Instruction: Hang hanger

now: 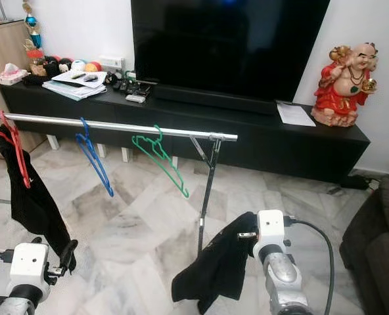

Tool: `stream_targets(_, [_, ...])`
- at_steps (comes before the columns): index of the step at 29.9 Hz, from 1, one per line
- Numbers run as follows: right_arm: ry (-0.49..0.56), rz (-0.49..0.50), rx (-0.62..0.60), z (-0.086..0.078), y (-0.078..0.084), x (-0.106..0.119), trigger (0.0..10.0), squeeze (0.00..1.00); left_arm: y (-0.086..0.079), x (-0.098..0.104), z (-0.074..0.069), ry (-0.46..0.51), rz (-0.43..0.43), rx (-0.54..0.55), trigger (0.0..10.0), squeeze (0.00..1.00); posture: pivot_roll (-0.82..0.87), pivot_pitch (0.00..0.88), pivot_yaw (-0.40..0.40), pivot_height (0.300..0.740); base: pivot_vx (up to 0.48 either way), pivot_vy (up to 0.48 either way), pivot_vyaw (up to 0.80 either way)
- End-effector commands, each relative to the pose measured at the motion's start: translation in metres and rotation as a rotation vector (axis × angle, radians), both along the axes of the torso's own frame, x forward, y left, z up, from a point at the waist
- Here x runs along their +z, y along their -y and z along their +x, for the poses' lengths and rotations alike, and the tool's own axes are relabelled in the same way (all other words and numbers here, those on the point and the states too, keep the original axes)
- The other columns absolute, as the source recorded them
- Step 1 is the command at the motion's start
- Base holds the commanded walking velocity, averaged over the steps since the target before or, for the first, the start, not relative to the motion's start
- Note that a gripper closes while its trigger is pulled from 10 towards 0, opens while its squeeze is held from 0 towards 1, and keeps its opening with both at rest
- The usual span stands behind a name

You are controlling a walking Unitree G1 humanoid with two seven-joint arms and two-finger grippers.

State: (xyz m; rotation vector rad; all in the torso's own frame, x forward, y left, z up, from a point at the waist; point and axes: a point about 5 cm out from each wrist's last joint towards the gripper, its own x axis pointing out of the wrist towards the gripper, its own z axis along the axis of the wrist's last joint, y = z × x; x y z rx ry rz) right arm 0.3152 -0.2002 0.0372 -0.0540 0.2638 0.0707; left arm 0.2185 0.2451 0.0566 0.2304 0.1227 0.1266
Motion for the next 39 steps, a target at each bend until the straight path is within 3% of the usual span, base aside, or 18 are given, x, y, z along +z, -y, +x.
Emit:
stream_targets(1, [0.031, 0.001, -0.01, 0.005, -0.001, 0.006, 10.0, 0.0, -0.003, 0.006, 0.003, 0.011, -0.005, -0.003, 10.0, 0.0, 0.16, 0.0, -0.008, 0.74, 0.266, 0.0, 0.0])
stream_targets(15, [0.037, -0.026, 0.024, 0.0, -0.004, 0.002, 10.0, 0.0, 0.001, 0.007, 0.007, 0.01, -0.023, -0.006, 10.0, 0.0, 0.15, 0.0, -0.003, 0.74, 0.277, 0.0, 0.0])
stream_targets(24, [0.047, -0.055, 0.059, 0.004, -0.011, 0.006, 10.0, 0.0, 0.004, 0.006, 0.005, 0.017, -0.042, 0.012, 10.0, 0.0, 0.17, 0.0, -0.027, 0.74, 0.287, 0.0, 0.64])
stream_targets(39, [0.034, -0.053, 0.024, 0.004, -0.006, 0.005, 10.0, 0.0, 0.007, 0.011, 0.01, 0.036, -0.049, -0.017, 10.0, 0.0, 0.16, 0.0, -0.026, 0.74, 0.288, 0.0, 0.0])
